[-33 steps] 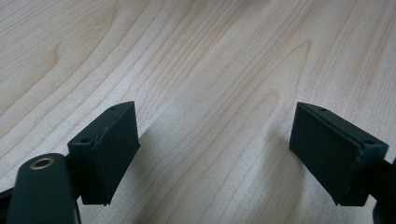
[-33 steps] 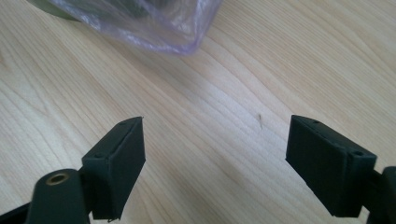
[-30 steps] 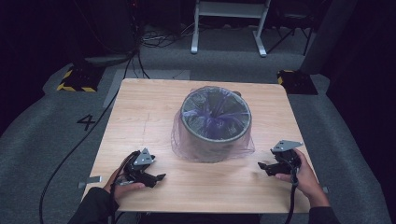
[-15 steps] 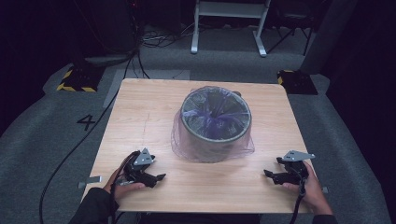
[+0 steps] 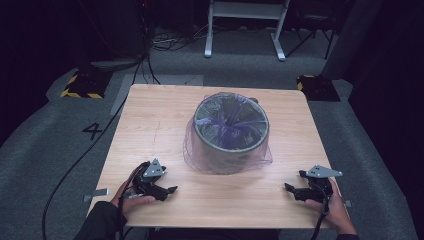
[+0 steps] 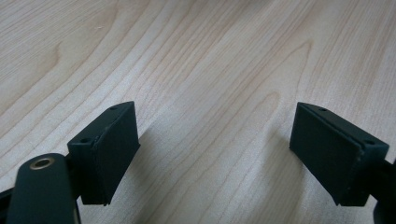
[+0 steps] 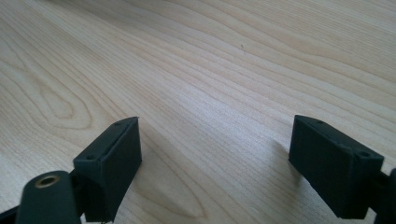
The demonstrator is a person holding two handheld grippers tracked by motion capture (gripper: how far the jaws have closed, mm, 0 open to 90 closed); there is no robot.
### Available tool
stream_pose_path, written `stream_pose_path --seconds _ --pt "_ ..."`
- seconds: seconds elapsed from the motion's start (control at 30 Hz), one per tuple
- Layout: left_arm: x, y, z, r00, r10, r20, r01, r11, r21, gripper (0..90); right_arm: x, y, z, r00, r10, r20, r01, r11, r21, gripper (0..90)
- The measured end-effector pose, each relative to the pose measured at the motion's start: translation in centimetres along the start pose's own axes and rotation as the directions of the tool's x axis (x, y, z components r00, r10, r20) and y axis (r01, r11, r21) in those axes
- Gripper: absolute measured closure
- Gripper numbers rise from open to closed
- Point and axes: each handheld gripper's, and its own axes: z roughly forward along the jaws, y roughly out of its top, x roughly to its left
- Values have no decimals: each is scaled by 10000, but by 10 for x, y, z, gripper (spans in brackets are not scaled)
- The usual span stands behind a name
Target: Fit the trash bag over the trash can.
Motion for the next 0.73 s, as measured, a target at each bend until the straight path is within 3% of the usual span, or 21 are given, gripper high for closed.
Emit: stream_pose_path --seconds 0.73 --pt "1 0 1 10000 18 67 -18 10000 9 149 0 0 0 10000 41 82 -41 10000 3 158"
